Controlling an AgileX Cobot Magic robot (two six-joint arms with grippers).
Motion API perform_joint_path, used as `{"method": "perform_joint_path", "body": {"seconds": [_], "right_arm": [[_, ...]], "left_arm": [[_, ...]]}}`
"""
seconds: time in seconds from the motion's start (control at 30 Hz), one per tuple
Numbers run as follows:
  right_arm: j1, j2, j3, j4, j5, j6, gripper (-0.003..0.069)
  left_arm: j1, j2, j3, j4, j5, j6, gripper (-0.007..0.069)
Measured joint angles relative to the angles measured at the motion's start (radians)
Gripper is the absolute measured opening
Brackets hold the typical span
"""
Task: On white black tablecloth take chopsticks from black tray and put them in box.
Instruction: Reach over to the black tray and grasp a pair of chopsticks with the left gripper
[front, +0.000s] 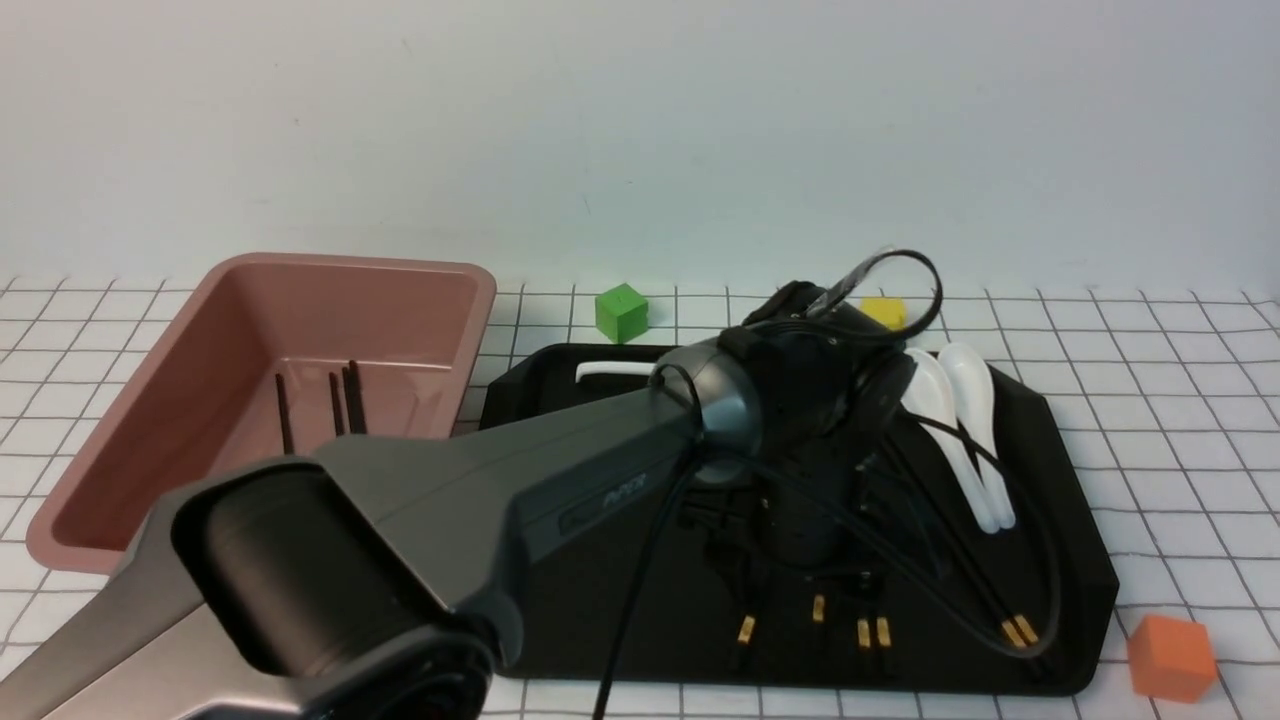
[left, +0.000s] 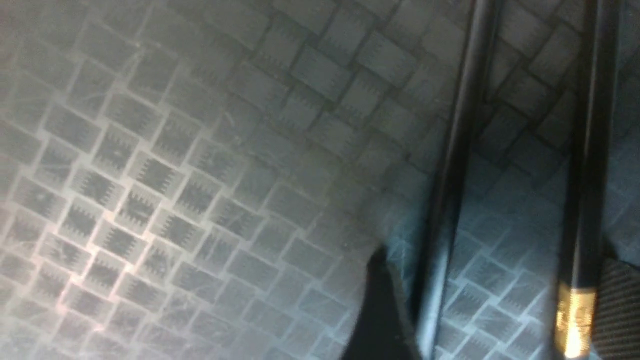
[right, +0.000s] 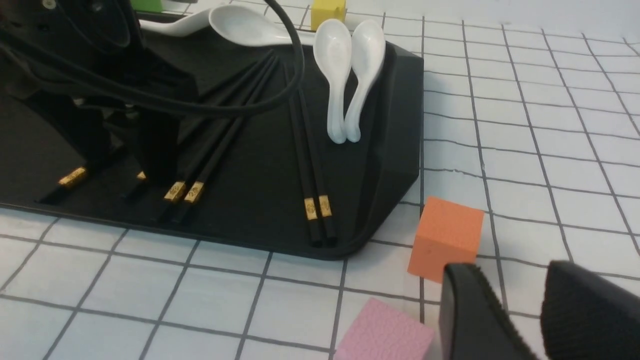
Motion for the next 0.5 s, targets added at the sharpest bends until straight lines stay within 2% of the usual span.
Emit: {"method": "perform_joint_path", "body": {"seconds": [0.07,0.2,0.23,0.5], "right_arm": [[0.0,0.0,0.0,0.0,0.0,0.0,0.0239],[0.0,0.0,0.0,0.0,0.0,0.0,0.0239],[0.0,0.0,0.0,0.0,0.0,0.0,0.0239],[0.0,0.0,0.0,0.0,0.0,0.0,0.0239]], "left_arm": [[0.0,0.0,0.0,0.0,0.013,-0.022,0.0405],[0.0,0.0,0.0,0.0,0.026,-0.067,0.0144],[-0.001,0.0,0.0,0.005,0.026,-0.075,0.0101],[0.001,-0.057,0.011,0.024,0.078,-0.114,0.0124]]}}
